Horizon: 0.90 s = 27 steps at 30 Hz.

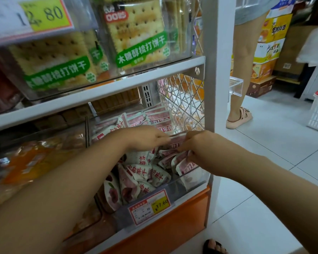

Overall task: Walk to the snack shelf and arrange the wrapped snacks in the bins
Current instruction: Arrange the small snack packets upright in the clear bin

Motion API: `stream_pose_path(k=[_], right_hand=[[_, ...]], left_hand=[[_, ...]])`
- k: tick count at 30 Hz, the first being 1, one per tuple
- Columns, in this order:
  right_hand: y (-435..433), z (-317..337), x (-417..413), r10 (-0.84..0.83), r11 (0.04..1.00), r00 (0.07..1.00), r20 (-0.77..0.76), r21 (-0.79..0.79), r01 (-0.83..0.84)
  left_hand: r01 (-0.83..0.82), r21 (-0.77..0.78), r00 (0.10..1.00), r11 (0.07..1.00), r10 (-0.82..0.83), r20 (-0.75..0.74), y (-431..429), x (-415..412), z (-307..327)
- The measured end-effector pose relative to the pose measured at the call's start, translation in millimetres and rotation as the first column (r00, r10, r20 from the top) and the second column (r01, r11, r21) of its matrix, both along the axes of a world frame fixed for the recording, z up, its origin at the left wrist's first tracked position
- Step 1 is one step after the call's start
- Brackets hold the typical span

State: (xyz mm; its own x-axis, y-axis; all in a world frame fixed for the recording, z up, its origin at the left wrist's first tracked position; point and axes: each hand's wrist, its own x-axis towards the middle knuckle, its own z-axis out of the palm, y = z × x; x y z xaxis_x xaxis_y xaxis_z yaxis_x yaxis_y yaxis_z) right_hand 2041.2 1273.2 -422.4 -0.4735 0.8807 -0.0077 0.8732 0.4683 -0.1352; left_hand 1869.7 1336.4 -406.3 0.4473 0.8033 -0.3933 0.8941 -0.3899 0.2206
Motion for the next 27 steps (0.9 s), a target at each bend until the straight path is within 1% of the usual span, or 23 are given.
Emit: stream_pose_path(k=[2,3,5,7,8,11,16,18,21,25,27], right_hand=[[2.1,-1.5,-1.7,-0.002,0.999,1.000,-0.005,0.039,0.002],[2.3,-0.9,-1.2,0.007,0.999,1.000,-0.019,0.039,-0.006],[1.7,2.2,1.0,0.018,1.000,0.999,-0.028,0.000,-0.018],[0.8,5.7,4.4,0.015,0.999,1.000,-0.017,-0.039,-0.016],[0.2,6.9,5.8,0.014,0.999,1.000,-0.020,-0.052,-0.015],[-0.2,7.5,7.8,0.015,0.998,0.999,-0.042,-0.068,-0.018],[-0.5,5.5,10.3,0.026,0.997,0.997,-0.068,-0.067,-0.030],[-0.3,4.8,11.1,0.028,0.997,0.997,-0.076,-0.065,-0.033],[0.0,3.6,12.1,0.033,0.997,0.996,-0.081,-0.064,-0.038],[0.2,1.7,13.4,0.042,0.998,0.995,-0.088,-0.047,-0.046],[0.3,1.5,14.3,0.046,0.998,0.995,-0.089,-0.042,-0.050]], left_hand=[[-0.155,0.029,0.985,0.987,0.153,0.084,8.1,-1.8,-3.3],[-0.200,0.067,0.974,0.978,0.191,0.120,12.7,-2.5,-6.3],[-0.206,0.199,0.973,0.958,0.179,0.145,22.4,-3.4,-14.3],[-0.185,0.334,0.982,0.924,0.160,0.102,31.0,-4.0,-21.3],[-0.201,0.368,0.979,0.908,0.185,0.080,35.9,-4.7,-24.1],[-0.281,0.407,0.957,0.869,0.286,0.048,47.5,-5.4,-24.4],[-0.249,0.471,0.953,0.846,0.300,-0.035,63.5,-0.1,-25.0],[-0.254,0.491,0.950,0.834,0.309,-0.034,63.5,3.2,-23.6],[-0.266,0.482,0.956,0.835,0.292,0.022,63.4,5.9,-24.9],[-0.192,0.530,0.974,0.826,0.228,-0.002,59.5,10.1,-23.7],[-0.183,0.516,0.981,0.837,0.193,0.034,57.7,10.7,-22.6]])
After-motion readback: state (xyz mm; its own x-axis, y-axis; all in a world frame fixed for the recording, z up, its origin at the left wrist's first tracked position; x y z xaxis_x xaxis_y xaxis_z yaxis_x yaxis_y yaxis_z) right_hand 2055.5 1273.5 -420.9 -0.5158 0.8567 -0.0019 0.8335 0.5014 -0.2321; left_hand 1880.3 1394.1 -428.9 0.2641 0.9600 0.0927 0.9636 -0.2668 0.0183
